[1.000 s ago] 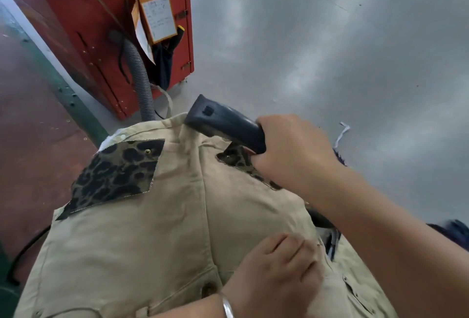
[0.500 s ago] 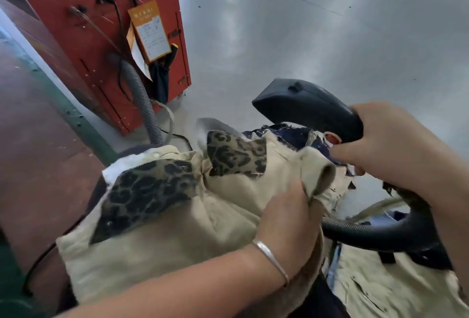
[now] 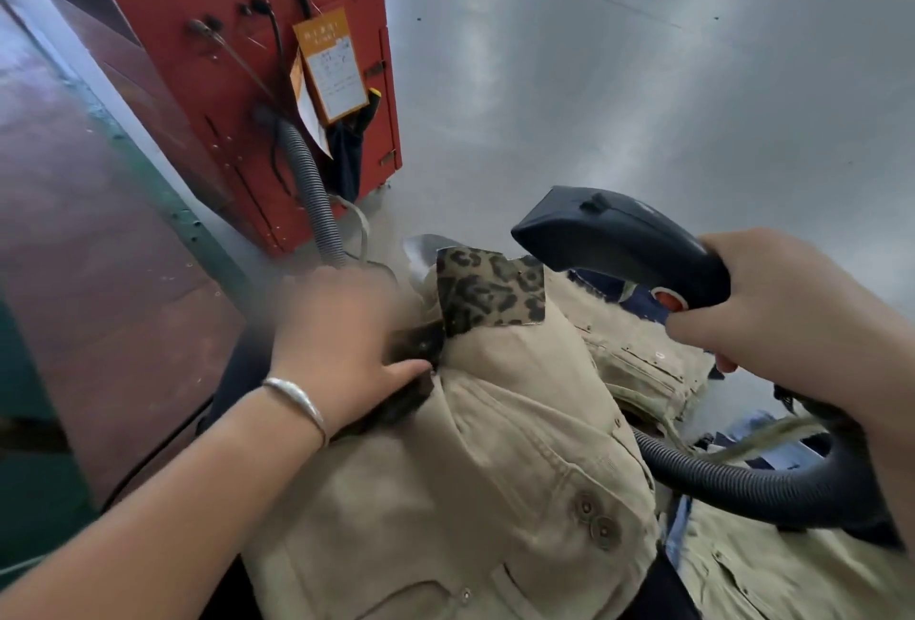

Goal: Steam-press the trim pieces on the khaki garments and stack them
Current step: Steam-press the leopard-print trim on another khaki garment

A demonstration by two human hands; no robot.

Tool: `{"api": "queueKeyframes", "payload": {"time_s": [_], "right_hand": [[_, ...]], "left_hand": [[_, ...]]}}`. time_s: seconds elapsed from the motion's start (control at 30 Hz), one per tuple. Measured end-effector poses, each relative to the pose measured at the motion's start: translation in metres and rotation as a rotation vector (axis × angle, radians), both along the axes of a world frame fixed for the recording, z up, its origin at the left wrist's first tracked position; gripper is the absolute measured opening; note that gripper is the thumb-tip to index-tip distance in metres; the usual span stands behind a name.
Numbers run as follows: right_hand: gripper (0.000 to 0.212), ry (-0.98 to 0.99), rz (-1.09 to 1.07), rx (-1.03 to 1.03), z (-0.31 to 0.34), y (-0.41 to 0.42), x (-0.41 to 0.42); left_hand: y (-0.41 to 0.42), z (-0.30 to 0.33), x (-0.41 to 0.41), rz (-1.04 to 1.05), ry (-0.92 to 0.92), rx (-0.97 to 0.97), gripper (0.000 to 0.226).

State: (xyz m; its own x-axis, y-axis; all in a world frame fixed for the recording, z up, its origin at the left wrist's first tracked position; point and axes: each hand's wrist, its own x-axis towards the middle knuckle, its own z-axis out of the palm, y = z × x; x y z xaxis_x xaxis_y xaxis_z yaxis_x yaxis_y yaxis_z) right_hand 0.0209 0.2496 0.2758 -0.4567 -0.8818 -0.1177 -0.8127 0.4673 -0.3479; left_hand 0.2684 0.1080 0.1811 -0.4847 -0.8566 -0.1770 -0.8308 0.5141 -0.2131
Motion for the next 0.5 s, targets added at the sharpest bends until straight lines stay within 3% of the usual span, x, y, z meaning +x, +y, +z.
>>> {"api": "queueKeyframes", "payload": {"time_s": [0.1, 0.13, 0.23, 0.3, 0.4, 0.5], "right_hand": [[0.011, -0.018, 0.007, -0.005, -0.004, -0.002, 0.009], [0.010, -0.024, 0.010, -0.006, -0.005, -0.002, 0.012], [0.010, -0.033, 0.011, -0.020, -0.005, -0.002, 0.014], [0.011, -0.040, 0.006, -0.036, -0.002, -0.005, 0.013], [0.012, -0.047, 0.023, -0.055, 0.003, -0.010, 0.015], [0.011, -0.034, 0.071, -0.045, 0.003, -0.012, 0.021]], "left_hand": [[0.014, -0.004, -0.012, -0.225, 0.109, 0.045, 0.035], [0.016, -0.005, -0.014, -0.214, 0.254, 0.095, 0.022], [0.013, -0.001, -0.011, 0.170, 1.028, 0.232, 0.012], [0.003, 0.006, -0.002, 0.477, 1.366, 0.087, 0.009], [0.002, 0.011, 0.019, 0.841, 1.551, 0.074, 0.015], [0.031, 0.005, 0.041, 0.883, 1.511, 0.362, 0.020]]}}
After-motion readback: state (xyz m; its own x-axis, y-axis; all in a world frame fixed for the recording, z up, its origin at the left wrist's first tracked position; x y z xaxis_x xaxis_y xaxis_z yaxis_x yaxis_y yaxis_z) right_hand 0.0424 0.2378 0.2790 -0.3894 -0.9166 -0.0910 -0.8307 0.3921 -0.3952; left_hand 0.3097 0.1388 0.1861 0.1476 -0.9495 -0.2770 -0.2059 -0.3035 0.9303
